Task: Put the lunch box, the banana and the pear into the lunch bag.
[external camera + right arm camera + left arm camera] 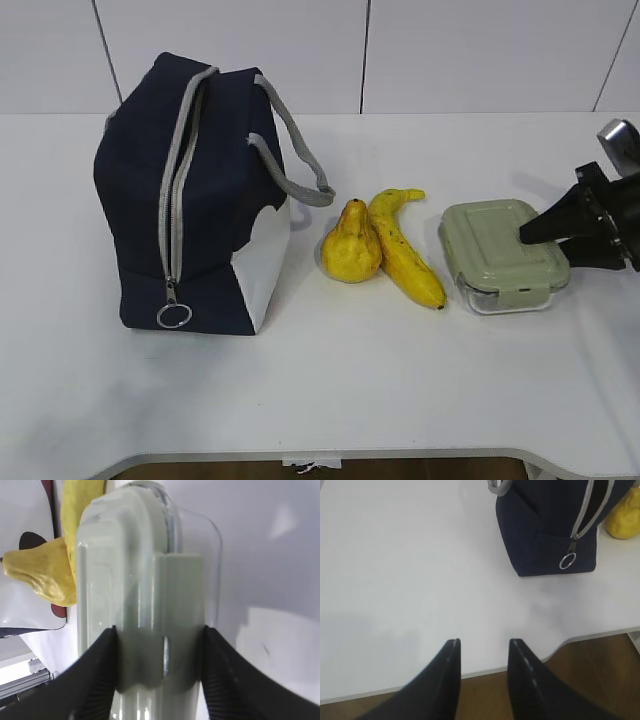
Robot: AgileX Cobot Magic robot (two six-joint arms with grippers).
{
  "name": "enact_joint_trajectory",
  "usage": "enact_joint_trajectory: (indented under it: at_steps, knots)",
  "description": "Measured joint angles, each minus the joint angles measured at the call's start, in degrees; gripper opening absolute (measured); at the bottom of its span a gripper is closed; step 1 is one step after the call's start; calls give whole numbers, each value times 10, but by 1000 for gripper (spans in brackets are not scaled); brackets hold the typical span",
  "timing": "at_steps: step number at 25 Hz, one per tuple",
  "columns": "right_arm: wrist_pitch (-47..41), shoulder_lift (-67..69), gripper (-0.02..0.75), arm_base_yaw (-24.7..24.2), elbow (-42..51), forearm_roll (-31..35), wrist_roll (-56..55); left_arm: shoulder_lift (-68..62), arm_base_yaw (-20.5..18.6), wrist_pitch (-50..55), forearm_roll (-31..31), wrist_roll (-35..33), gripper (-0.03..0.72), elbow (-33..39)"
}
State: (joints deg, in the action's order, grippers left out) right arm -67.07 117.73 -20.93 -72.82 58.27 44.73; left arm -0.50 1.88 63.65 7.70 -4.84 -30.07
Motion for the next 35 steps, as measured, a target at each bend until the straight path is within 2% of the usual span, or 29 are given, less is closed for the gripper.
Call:
enact_joint_trajectory:
  at_steps: [9,21,26,29,32,35]
  knots:
    - [4,-55,370,0,1,-18,-60,-10,0,4,20,0,244,-4]
    - [0,-146,370,0,3,-18,-146,-200,0,10,101,0,244,-103]
    - [-3,-193,370,0,3,54,-158,-278,0,4,104,-6,255,-128]
    - [-4,-210,370,0,3,90,-157,-315,0,-3,113,-14,312,-128]
    - [-4,-221,370,0,3,111,-155,-366,0,-17,168,-34,371,-128]
    - [-5,-228,370,1,3,128,-155,-433,0,-28,249,-100,387,-128]
